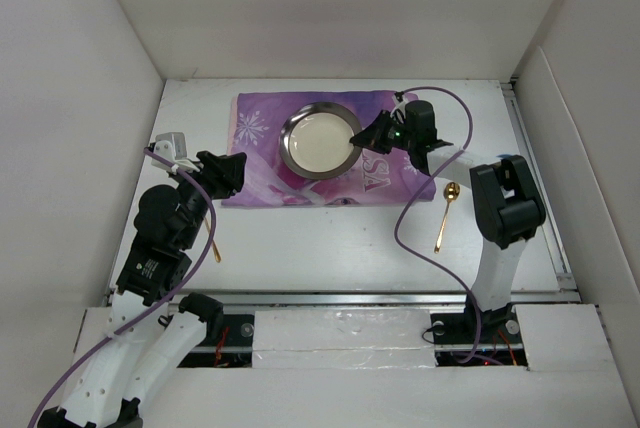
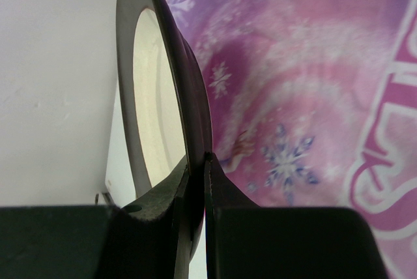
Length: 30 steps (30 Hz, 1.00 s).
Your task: Set the dinner table for one person
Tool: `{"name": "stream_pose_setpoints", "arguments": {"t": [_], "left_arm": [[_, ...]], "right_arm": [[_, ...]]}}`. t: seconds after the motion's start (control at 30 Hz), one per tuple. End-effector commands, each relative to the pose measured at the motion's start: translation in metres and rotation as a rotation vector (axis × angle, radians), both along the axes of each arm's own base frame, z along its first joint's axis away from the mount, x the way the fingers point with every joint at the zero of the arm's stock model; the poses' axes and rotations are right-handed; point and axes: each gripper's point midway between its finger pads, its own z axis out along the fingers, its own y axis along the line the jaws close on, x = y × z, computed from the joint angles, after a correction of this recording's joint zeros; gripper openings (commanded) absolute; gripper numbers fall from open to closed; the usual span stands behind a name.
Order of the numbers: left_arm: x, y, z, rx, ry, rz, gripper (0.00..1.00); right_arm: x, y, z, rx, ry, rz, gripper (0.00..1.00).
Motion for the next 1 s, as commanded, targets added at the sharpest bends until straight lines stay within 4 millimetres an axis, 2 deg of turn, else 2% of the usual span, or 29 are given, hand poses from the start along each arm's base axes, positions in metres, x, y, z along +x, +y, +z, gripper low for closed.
{"name": "stream_pose_setpoints", "arguments": {"t": [0.0, 0.07, 0.1, 0.2, 0.23, 0.33, 0.43, 0.67, 0.73, 0.77, 0.83, 0.9, 0.93, 0.97], "left_arm": [[-0.002, 0.0, 0.011, -0.003, -0.051, -0.007, 0.43], [-0.001, 0.0, 0.01, 0.0, -0.044, -0.007, 0.43], [-0.002, 0.0, 0.01, -0.002, -0.046, -0.009, 0.43], [-0.001, 0.0, 0.008, -0.003, -0.045, -0.003, 0.44], [0.0, 0.0, 0.007, -0.003, -0.04, -0.003, 0.44], [0.001, -0.001, 0.007, -0.005, -0.036, -0.005, 0.44], [0.002, 0.002, 0.005, -0.004, -0.03, 0.012, 0.44], [0.005, 0.002, 0.0, 0.002, -0.016, 0.017, 0.44], [0.005, 0.002, 0.001, 0.0, -0.017, 0.02, 0.44], [0.007, 0.002, 0.0, 0.001, -0.013, 0.023, 0.44], [0.008, 0.004, -0.002, 0.006, -0.003, 0.037, 0.44], [0.01, 0.007, -0.006, 0.01, 0.018, 0.055, 0.44], [0.011, 0.01, -0.007, 0.008, 0.021, 0.076, 0.44], [0.013, 0.012, -0.01, 0.012, 0.031, 0.089, 0.44]], "right_arm": [[0.028, 0.01, 0.061, 0.123, -0.116, 0.019, 0.0], [0.037, 0.006, 0.06, 0.133, -0.112, -0.003, 0.0], [0.04, 0.007, 0.049, 0.13, -0.092, -0.003, 0.0], [0.046, 0.009, 0.043, 0.146, -0.075, -0.015, 0.0], [0.048, 0.009, 0.031, 0.138, -0.05, -0.018, 0.0], [0.057, 0.001, 0.015, 0.149, -0.018, -0.051, 0.0], [0.064, -0.005, 0.007, 0.17, -0.007, -0.086, 0.0], [0.065, -0.006, -0.024, 0.158, 0.042, -0.099, 0.01], [0.064, -0.007, -0.026, 0.152, 0.048, -0.109, 0.09], [0.059, -0.009, -0.033, 0.142, 0.067, -0.117, 0.2], [0.06, -0.015, -0.032, 0.121, 0.064, -0.155, 0.27], [0.057, -0.015, -0.031, 0.105, 0.061, -0.143, 0.4], [0.056, -0.016, -0.024, 0.099, 0.045, -0.14, 0.42], [0.052, -0.013, -0.021, 0.086, 0.045, -0.138, 0.48]]}}
